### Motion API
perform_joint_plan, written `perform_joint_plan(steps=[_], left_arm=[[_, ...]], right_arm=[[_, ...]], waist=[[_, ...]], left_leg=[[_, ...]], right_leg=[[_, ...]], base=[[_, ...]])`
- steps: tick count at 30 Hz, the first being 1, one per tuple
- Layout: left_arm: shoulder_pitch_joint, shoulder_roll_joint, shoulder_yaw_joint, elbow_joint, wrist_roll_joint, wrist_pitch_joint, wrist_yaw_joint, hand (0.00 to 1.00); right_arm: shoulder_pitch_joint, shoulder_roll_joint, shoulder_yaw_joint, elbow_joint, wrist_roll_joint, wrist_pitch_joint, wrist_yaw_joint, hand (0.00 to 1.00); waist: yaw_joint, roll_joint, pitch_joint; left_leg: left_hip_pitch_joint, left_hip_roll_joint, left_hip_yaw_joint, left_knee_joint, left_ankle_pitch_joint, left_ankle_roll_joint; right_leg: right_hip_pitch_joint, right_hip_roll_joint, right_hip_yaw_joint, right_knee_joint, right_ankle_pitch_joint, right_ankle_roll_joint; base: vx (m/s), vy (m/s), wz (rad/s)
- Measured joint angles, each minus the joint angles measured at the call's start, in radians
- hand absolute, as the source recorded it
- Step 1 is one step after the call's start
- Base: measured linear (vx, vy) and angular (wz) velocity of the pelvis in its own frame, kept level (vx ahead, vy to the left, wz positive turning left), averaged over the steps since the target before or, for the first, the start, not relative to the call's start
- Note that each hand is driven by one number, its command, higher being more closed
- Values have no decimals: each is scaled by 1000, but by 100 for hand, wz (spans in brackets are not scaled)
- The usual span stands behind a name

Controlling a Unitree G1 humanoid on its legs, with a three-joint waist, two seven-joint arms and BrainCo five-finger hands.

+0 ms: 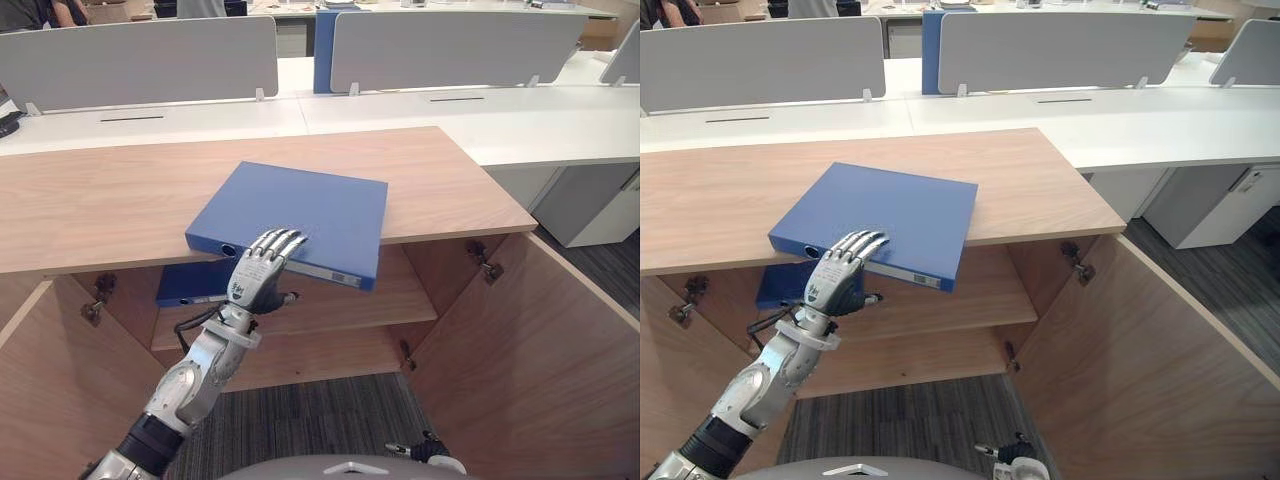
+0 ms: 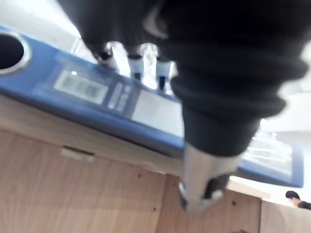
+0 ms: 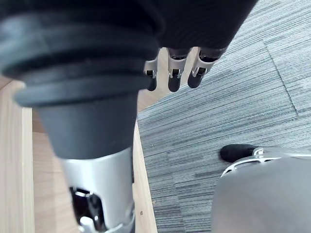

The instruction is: Walk over to the cabinet, pick up the folder, carry it to the office cabinet, place the folder inside the office cabinet, then close the office cabinet door

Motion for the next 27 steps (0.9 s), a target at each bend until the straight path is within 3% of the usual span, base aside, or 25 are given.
perform_joint_plan(steps=[8, 27], left_arm=[[-58, -28, -1, 20, 21, 9, 25, 100], [-39, -30, 29, -39, -12, -3, 27, 100]], right_arm=[[-1, -2, -9, 17, 23, 0, 1, 0], [-1, -3, -6, 17, 40, 0, 2, 0]], waist=[[-16, 7, -6], [-20, 8, -10]], left_leg=[[-1, 0, 1, 0, 0, 0], [-9, 0, 7, 0, -1, -1]], right_leg=[[0, 0, 1, -1, 1, 1], [1, 2, 8, -25, 28, 0]], base=[[0, 0, 0], [0, 0, -1]])
